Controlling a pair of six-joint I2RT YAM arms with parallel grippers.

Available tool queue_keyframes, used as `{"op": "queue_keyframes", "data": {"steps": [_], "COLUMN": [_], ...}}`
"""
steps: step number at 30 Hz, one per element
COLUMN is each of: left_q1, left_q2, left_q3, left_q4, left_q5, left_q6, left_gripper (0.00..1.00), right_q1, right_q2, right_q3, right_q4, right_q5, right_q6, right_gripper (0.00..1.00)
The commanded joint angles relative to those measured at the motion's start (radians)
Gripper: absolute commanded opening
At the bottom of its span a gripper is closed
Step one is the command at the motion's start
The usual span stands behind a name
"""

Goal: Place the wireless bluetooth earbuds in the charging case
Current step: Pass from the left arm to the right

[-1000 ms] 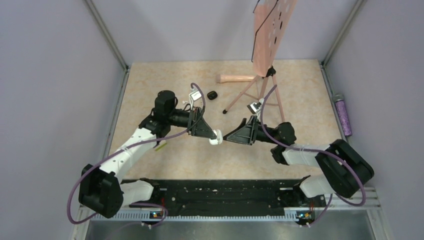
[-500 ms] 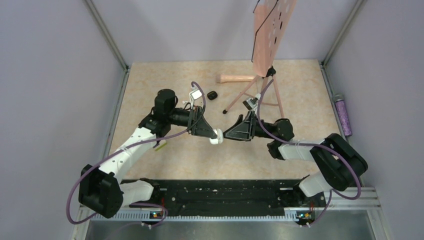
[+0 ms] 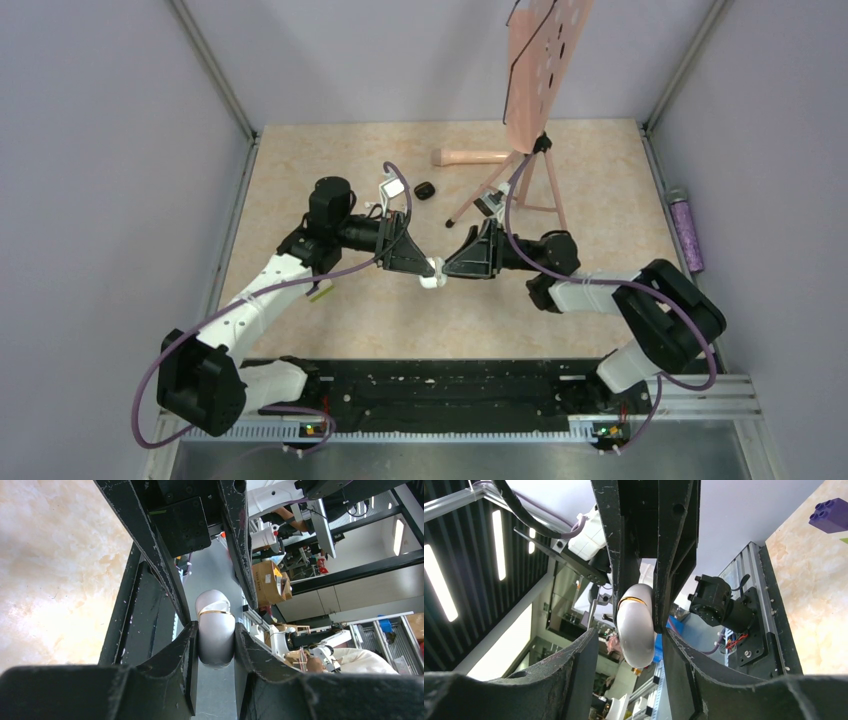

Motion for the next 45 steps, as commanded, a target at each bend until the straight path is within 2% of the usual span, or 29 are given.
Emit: {"op": "queue_keyframes", "data": {"steps": [1, 14, 15, 17, 19, 25, 26, 27, 32, 35, 41, 45], "left_q1": [-0.005, -0.005, -0.005, -0.005, -0.007, -0.006, -0.007, -0.006, -0.005, -0.005, 0.003, 0.048], "left_q2": [-0.033, -0.03, -0.031, -0.032, -0.034, -0.026, -0.022, -0.019, -0.012, -0.007, 0.001, 0.009], "left_q3": [0.041, 0.043, 0.043, 0.043, 0.043, 0.044, 0.045, 0.045, 0.047, 0.067, 0.133, 0.197], "left_q4": [0.045, 0.054, 0.055, 0.061, 0.072, 0.083, 0.081, 0.08, 0.062, -0.012, -0.271, -0.468], "left_q5": [0.023, 0.019, 0.019, 0.017, 0.017, 0.006, 0.001, -0.001, -0.023, -0.042, -0.13, -0.25], "left_q6": [-0.001, -0.005, -0.005, -0.005, -0.01, -0.014, -0.015, -0.014, -0.006, 0.042, 0.222, 0.341], "left_gripper": [0.0, 0.0, 0.0, 0.0, 0.0, 0.0, 0.04, 0.12, 0.78, 0.98, 0.99, 0.99], "right_q1": [0.013, 0.021, 0.022, 0.022, 0.023, 0.023, 0.022, 0.021, 0.01, -0.006, -0.041, -0.05], "right_q2": [0.01, 0.031, 0.033, 0.034, 0.032, 0.017, 0.014, 0.011, 0.007, -0.006, -0.032, -0.085], "right_q3": [0.025, 0.026, 0.026, 0.025, 0.022, 0.01, 0.006, 0.0, -0.052, -0.098, -0.19, -0.233], "right_q4": [0.221, 0.22, 0.22, 0.22, 0.22, 0.22, 0.22, 0.219, 0.219, 0.22, 0.199, 0.04], "right_q5": [-0.013, -0.021, -0.02, -0.019, -0.014, 0.011, 0.015, 0.021, 0.047, 0.059, 0.101, 0.145], "right_q6": [-0.005, -0.003, -0.002, 0.002, 0.004, 0.012, 0.014, 0.015, 0.014, -0.007, -0.037, -0.117], "right_gripper": [0.49, 0.3, 0.26, 0.1, 0.03, 0.0, 0.0, 0.0, 0.0, 0.0, 0.0, 0.0]}}
